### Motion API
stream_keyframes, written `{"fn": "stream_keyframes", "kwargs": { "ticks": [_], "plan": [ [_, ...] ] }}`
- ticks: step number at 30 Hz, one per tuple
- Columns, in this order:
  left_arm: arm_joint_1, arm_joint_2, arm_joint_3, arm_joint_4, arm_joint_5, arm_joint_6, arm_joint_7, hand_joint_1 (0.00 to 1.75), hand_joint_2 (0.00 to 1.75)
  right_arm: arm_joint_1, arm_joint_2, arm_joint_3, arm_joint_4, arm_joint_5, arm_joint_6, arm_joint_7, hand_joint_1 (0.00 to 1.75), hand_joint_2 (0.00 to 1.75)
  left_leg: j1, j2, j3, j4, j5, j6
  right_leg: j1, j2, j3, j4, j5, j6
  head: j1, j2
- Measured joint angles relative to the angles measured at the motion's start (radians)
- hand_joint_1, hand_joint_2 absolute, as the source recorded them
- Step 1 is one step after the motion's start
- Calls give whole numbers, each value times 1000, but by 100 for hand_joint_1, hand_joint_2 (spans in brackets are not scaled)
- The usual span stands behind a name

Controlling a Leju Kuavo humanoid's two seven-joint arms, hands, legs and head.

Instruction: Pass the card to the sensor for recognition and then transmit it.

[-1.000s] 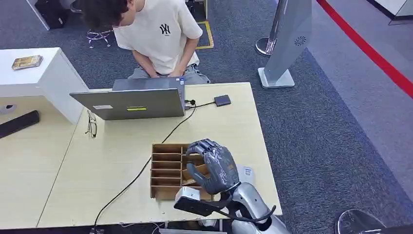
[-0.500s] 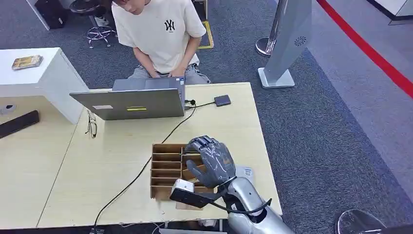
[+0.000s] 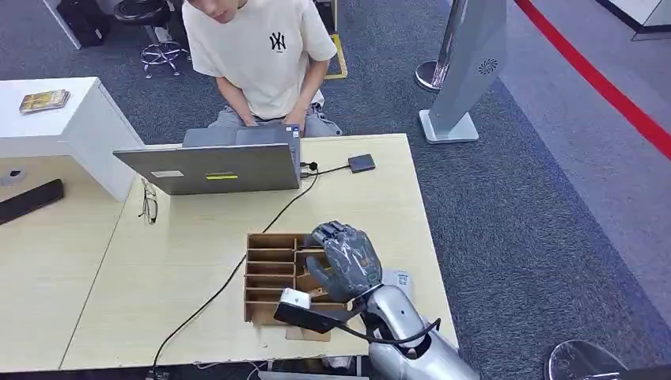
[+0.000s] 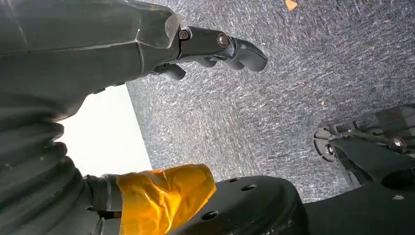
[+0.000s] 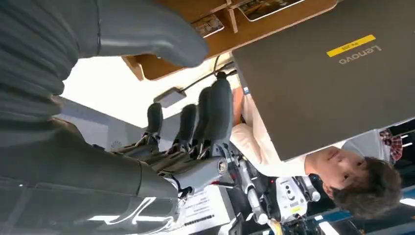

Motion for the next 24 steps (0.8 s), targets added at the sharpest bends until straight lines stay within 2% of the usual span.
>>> {"fn": "stream_keyframes", "kwargs": {
  "ticks": [1, 4, 8, 9, 17, 19, 20, 22, 23, 24],
  "plan": [
    [0, 0, 0, 0, 1, 0, 0, 0, 175, 0, 0, 2, 0, 1, 0, 0, 106, 175, 0, 0, 0, 0, 0, 0, 0, 0, 0, 0, 0, 0, 0, 0],
    [0, 0, 0, 0, 3, 0, 0, 0, 175, -2, 0, 5, 1, 1, 3, 2, 99, 175, 0, 0, 0, 0, 0, 0, 0, 0, 0, 0, 0, 0, 0, 0],
    [-1, 0, 0, 0, 3, -1, 3, 0, 175, -9, 0, 10, 3, 12, 11, 2, 105, 175, 0, 0, 0, 0, 0, 0, 0, 0, 0, 0, 0, 0, 0, 0],
    [-1, 0, 0, 0, 3, -2, 3, 0, 175, -11, 1, 11, 5, 15, 15, 2, 99, 175, 0, 0, 0, 0, 0, 0, 0, 0, 0, 0, 0, 0, 0, 0],
    [-6, 0, 0, 0, 10, -3, 10, 0, 175, -24, 9, 32, 22, 16, 22, 2, 94, 175, 0, 0, 0, 0, 0, 0, 0, 0, 0, 0, 0, 0, 0, 0],
    [-6, 0, 0, 0, 11, -3, 10, 0, 175, -26, 13, 34, 28, 16, 27, 2, 75, 175, 0, 0, 0, 0, 0, 0, 0, 0, 0, 0, 0, 0, 0, 0],
    [-6, 0, 0, 0, 12, -3, 10, 0, 175, -28, 14, 35, 31, 16, 29, 2, 75, 175, 0, 0, 0, 0, 0, 0, 0, 0, 0, 0, 0, 0, 0, 0],
    [-7, 0, 0, 0, 12, -3, 10, 0, 175, -31, 16, 37, 37, 16, 32, 3, 86, 175, 0, 0, 0, 0, 0, 0, 0, 0, 0, 0, 0, 0, 0, 0],
    [-7, 0, 0, 0, 13, -3, 10, 0, 175, -32, 16, 38, 40, 15, 35, 3, 84, 175, 0, 0, 0, 0, 0, 0, 0, 0, 0, 0, 0, 0, 0, 0],
    [-7, 0, 0, 0, 14, -3, 10, 0, 175, -34, 16, 39, 43, 13, 35, 3, 99, 175, 0, 0, 0, 0, 0, 0, 0, 0, 0, 0, 0, 0, 0, 0]
  ]
}}
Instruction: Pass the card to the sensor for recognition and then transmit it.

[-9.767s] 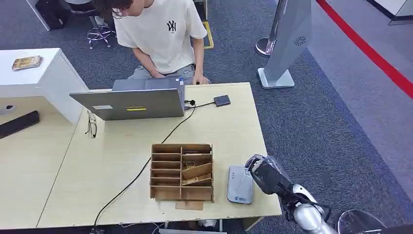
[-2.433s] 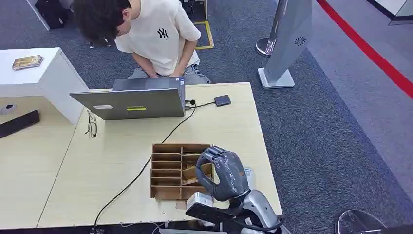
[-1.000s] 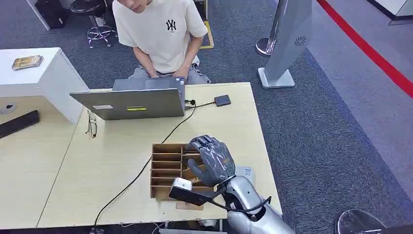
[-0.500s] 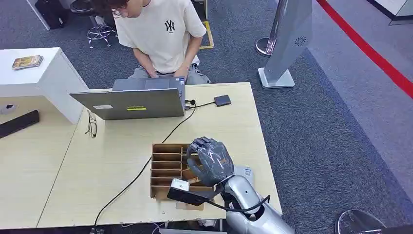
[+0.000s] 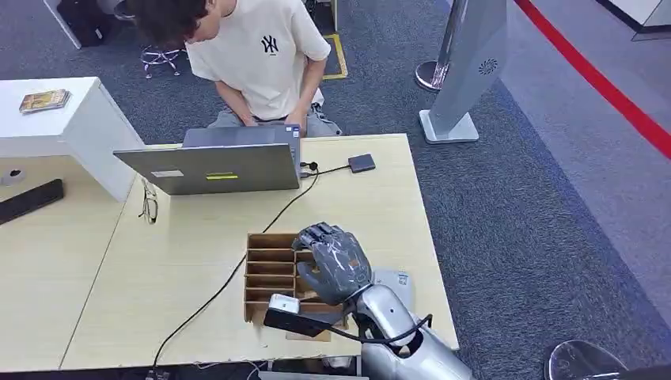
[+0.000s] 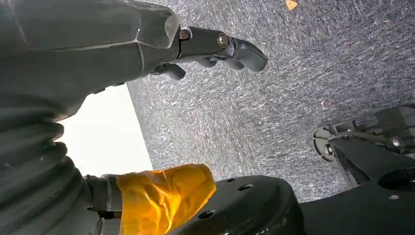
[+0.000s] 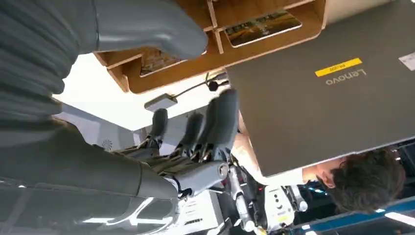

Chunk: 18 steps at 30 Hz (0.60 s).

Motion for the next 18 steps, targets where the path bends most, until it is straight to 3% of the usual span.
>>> {"fn": "stream_keyframes", "kwargs": {
  "ticks": [5, 12, 18],
  "plan": [
    [-3, 0, 0, 0, 3, 0, 2, 0, 175, -10, 6, 8, 23, -1, 10, 4, 98, 175, 0, 0, 0, 0, 0, 0, 0, 0, 0, 0, 0, 0, 0, 0],
    [-4, 0, 0, 0, 5, 0, 2, 0, 175, -24, 13, 15, 55, -3, 16, 13, 79, 175, 0, 0, 0, 0, 0, 0, 0, 0, 0, 0, 0, 0, 0, 0],
    [-4, 0, 0, 0, 11, 0, 2, 0, 175, -33, 14, 16, 76, -4, 16, 21, 87, 175, 0, 0, 0, 0, 0, 0, 0, 0, 0, 0, 0, 0, 0, 0]
  ]
}}
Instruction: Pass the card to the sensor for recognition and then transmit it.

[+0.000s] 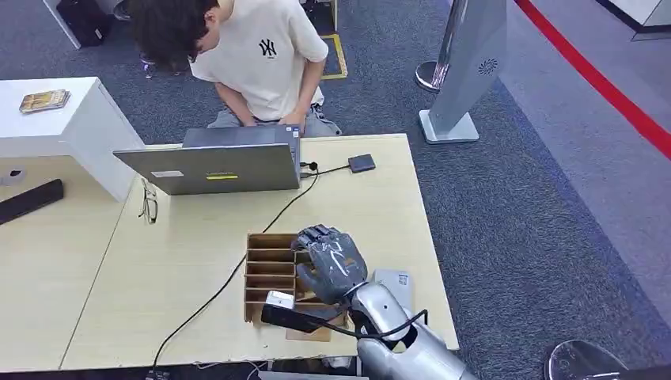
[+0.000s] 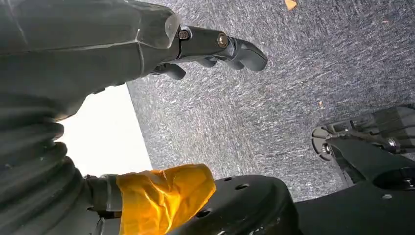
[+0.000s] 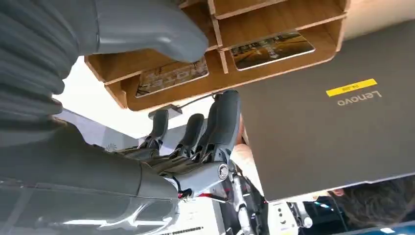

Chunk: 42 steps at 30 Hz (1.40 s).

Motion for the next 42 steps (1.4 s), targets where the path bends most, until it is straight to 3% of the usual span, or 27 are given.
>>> {"fn": "stream_keyframes", "kwargs": {
  "ticks": [10, 17, 26, 36, 42],
  "plan": [
    [0, 0, 0, 0, 12, 0, 0, 0, 175, -6, 0, -3, 19, -10, -5, 11, 94, 175, 0, 0, 0, 0, 0, 0, 0, 0, 0, 0, 0, 0, 0, 0],
    [1, 0, 0, 0, 15, 0, 0, 0, 175, -9, 0, -23, 24, -3, -11, 29, 84, 175, 0, 0, 0, 0, 0, 0, 0, 0, 0, 0, 0, 0, 0, 0],
    [1, 0, 0, 0, 23, 1, 0, 0, 175, -9, 0, -57, 29, 6, -18, 35, 84, 175, 0, 0, 0, 0, 0, 0, 0, 0, 0, 0, 0, 0, 0, 0],
    [1, 0, 0, 0, 27, 8, 0, 0, 175, -9, 0, -81, 30, 12, -16, 43, 94, 175, 0, 0, 0, 0, 0, 0, 0, 0, 0, 0, 0, 0, 0, 0],
    [1, 0, 0, 0, 31, 9, 0, 0, 175, -8, 0, -82, 40, 21, -13, 43, 110, 175, 0, 0, 0, 0, 0, 0, 0, 0, 0, 0, 0, 0, 0, 0]
  ]
}}
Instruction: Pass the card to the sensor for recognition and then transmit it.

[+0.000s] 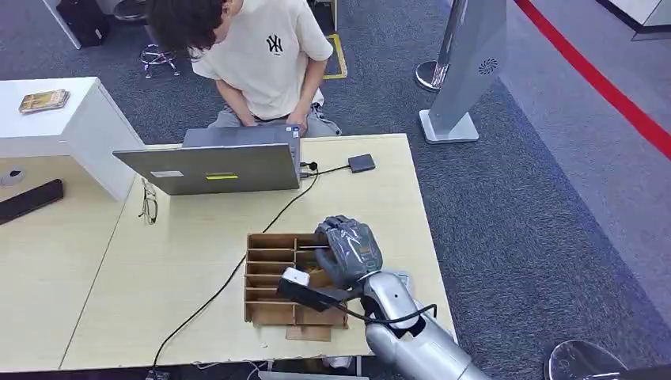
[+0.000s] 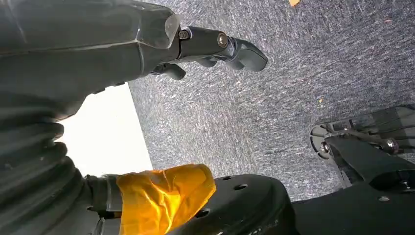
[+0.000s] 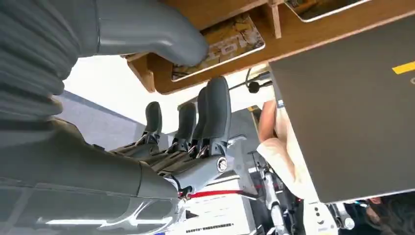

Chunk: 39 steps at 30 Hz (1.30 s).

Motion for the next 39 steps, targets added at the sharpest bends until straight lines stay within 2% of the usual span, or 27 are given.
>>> {"fn": "stream_keyframes", "kwargs": {
  "ticks": [3, 8, 9, 10, 11, 13, 15, 16, 18, 21, 39],
  "plan": [
    [0, 0, 0, 0, 0, 0, 0, 0, 175, 0, 0, 0, 6, 0, 3, 0, 113, 175, 0, 0, 0, 0, 0, 0, 0, 0, 0, 0, 0, 0, 0, 0],
    [0, 0, 0, 0, 2, 2, 0, 0, 175, 0, 0, 1, 14, 2, 13, -1, 106, 175, 0, 0, 0, 0, 0, 0, 0, 0, 0, 0, 0, 0, 0, 0],
    [0, 0, 0, 0, 2, 2, 0, 0, 175, 0, 0, 1, 16, 2, 14, -1, 115, 175, 0, 0, 0, 0, 0, 0, 0, 0, 0, 0, 0, 0, 0, 0],
    [0, 0, 0, 0, 3, 2, 0, 0, 175, 0, 0, 1, 18, 2, 14, -1, 115, 175, 0, 0, 0, 0, 0, 0, 0, 0, 0, 0, 0, 0, 0, 0],
    [0, 0, 0, 0, 3, 2, 0, 0, 175, 0, 0, 1, 20, 2, 14, -1, 131, 175, 0, 0, 0, 0, 0, 0, 0, 0, 0, 0, 0, 0, 0, 0],
    [0, 0, 0, 0, 4, 2, 0, 0, 175, 0, 0, 2, 22, 2, 14, -1, 131, 175, 0, 0, 0, 0, 0, 0, 0, 0, 0, 0, 0, 0, 0, 0],
    [0, 0, 0, 0, 4, 2, 0, 0, 175, 0, 0, 2, 24, 2, 15, -1, 145, 175, 0, 0, 0, 0, 0, 0, 0, 0, 0, 0, 0, 0, 0, 0],
    [0, 0, 0, 0, 4, 2, 0, 0, 175, 0, 0, 2, 25, 2, 15, -1, 145, 175, 0, 0, 0, 0, 0, 0, 0, 0, 0, 0, 0, 0, 0, 0],
    [0, 0, 0, 0, 5, 3, 0, 0, 175, 0, 0, 2, 26, 2, 15, -1, 166, 175, 0, 0, 0, 0, 0, 0, 0, 0, 0, 0, 0, 0, 0, 0],
    [0, 0, 0, 0, 5, 2, 0, 0, 175, 0, 0, 2, 26, 2, 15, -1, 175, 175, 0, 0, 0, 0, 0, 0, 0, 0, 0, 0, 0, 0, 0, 0],
    [0, 0, 0, 0, 13, 3, -3, 0, 175, 0, 0, -24, 20, -66, 8, -20, 175, 175, 0, 0, 0, 0, 0, 0, 0, 0, 0, 0, 0, 0, 0, 0]
  ]
}}
